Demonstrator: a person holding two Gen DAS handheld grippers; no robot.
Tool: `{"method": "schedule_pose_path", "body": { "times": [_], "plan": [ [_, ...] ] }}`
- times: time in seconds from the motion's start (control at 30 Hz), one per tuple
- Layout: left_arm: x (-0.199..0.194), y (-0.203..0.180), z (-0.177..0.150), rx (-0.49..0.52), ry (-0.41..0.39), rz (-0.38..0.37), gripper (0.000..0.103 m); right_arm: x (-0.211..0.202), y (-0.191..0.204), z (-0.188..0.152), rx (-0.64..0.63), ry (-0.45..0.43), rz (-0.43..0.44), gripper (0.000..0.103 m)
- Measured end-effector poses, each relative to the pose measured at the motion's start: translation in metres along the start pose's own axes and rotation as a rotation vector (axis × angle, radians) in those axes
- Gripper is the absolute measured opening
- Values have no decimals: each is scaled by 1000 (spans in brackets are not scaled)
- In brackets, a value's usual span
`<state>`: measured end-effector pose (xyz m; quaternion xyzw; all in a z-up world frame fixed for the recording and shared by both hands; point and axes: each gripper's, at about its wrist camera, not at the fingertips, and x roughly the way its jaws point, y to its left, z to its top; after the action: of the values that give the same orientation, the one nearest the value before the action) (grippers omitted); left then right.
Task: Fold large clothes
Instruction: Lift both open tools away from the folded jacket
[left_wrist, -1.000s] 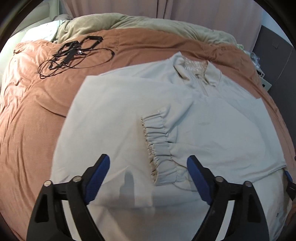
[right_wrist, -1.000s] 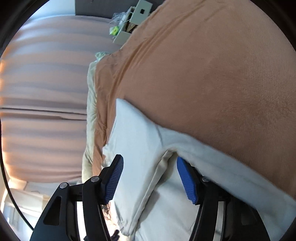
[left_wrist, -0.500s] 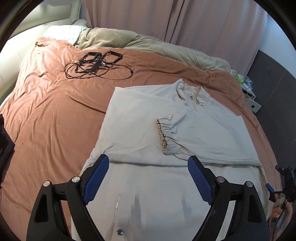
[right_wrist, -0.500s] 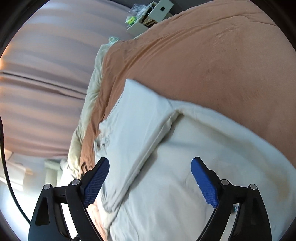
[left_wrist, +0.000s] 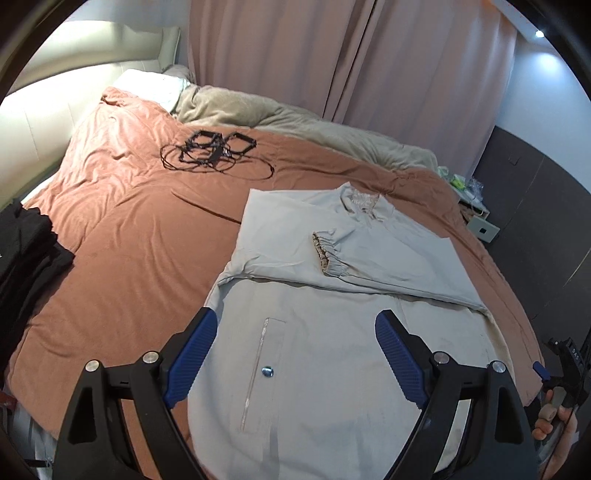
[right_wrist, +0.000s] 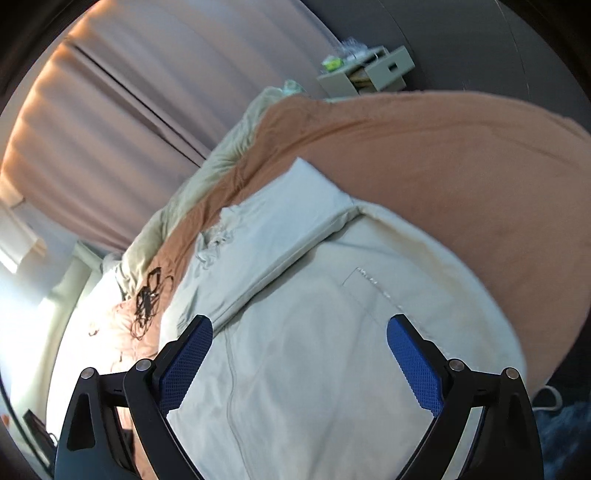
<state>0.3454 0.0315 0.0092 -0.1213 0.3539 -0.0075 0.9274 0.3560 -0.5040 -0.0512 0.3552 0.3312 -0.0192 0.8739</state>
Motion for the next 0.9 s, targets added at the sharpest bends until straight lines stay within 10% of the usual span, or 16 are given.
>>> {"method": "schedule_pose_path", "body": {
  "times": [0.43,0.9],
  "plan": [
    [-114,8,-68,-4,-206,-44,89,-106,-5,-44,-164,-96,-15,96],
    [-170,32,-137,-33,-223,-4,89,-165,-30,-94,-338,-97,-101,96]
  ]
}}
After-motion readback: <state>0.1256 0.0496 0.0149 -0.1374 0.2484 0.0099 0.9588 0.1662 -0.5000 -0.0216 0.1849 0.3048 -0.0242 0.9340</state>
